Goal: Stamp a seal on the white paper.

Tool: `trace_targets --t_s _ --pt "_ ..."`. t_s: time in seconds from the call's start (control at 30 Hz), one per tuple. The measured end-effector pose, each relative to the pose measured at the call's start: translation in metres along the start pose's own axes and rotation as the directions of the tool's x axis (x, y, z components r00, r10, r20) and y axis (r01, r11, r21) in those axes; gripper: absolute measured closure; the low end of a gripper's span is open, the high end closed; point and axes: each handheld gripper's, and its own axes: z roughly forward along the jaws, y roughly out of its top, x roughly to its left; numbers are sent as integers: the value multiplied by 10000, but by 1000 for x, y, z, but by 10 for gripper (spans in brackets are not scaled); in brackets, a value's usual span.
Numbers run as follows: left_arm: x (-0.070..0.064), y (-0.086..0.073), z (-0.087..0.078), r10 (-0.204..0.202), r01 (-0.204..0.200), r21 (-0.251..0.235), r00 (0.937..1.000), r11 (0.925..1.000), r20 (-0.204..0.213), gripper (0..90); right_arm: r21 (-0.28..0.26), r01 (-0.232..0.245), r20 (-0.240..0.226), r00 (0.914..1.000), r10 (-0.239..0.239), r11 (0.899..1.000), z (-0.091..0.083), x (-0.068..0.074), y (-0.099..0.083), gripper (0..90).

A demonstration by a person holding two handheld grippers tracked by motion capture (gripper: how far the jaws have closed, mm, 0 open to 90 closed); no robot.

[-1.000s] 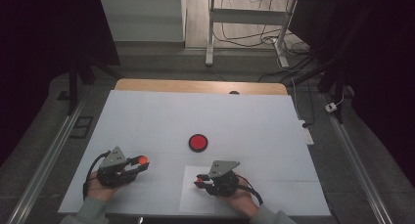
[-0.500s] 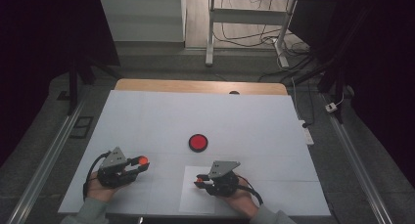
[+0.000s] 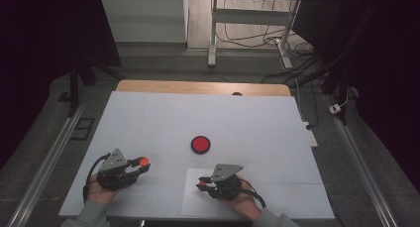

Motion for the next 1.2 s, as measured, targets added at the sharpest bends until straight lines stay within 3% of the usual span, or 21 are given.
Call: trace_targets --t_s 0.1,0.2,0.27,0.67,0.93,1.2 --pt "1 0 0 1 -1 -41 10000 10000 -24 644 -42 182 -53 9998 -183 9998 -1 -1 0 726" --pt "1 0 0 4 -4 -14 10000 10000 -3 644 -1537 -293 115 9994 314 9877 -19 -6 8 725" --pt "1 0 0 -1 1 -18 10000 10000 -9 644 -1855 -550 181 9981 594 9811 -27 -10 12 726" --pt "1 -1 2 29 -30 53 10000 10000 49 644 -1754 -887 -232 9960 859 9805 -28 -12 13 726" --pt "0 0 3 37 -38 102 10000 9999 65 643 -2209 -1337 -390 9910 1282 9661 -34 -16 14 725" --pt "0 -1 4 42 -43 132 10000 9999 63 643 -2640 -1362 -180 9905 1364 9549 -48 -24 18 724"
